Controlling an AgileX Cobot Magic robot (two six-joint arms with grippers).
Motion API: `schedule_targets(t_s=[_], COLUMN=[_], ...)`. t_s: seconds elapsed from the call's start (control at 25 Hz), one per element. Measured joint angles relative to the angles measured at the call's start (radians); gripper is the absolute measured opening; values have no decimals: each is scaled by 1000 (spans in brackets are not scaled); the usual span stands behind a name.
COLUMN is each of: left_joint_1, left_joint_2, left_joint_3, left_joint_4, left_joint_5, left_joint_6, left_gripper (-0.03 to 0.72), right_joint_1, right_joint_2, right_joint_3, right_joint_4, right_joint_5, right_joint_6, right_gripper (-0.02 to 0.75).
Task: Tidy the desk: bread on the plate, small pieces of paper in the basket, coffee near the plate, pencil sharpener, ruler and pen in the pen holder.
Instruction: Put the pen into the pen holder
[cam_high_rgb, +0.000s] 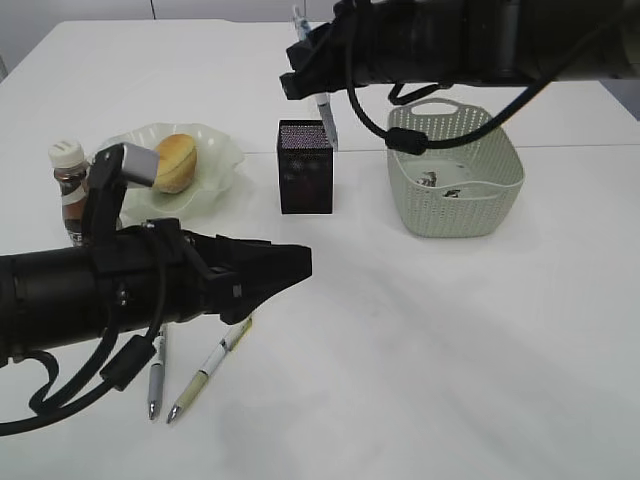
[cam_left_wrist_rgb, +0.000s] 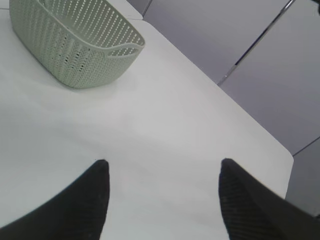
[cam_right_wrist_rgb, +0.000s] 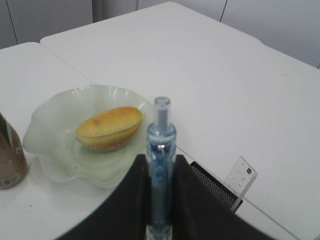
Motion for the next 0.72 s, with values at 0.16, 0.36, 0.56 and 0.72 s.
schedule_targets(t_s=[0.16, 0.36, 0.56, 0.72], left_joint_1=[0, 0, 0, 0], left_joint_2=[0, 0, 0, 0], left_joint_3=[0, 0, 0, 0], left_joint_4=[14, 46, 60, 66], left_joint_5=[5, 20, 59, 68], left_joint_6=[0, 0, 2, 4], left_gripper=[498, 498, 498, 498], right_joint_1=[0, 0, -13, -19], right_joint_2=[79, 165, 239, 285], right_joint_3=[-105, -220, -298, -352], right_joint_4=[1, 4, 4, 4], right_joint_5=[-21, -42, -62, -66], right_joint_6=[-2, -2, 13, 39], right_gripper=[106, 106, 106, 106])
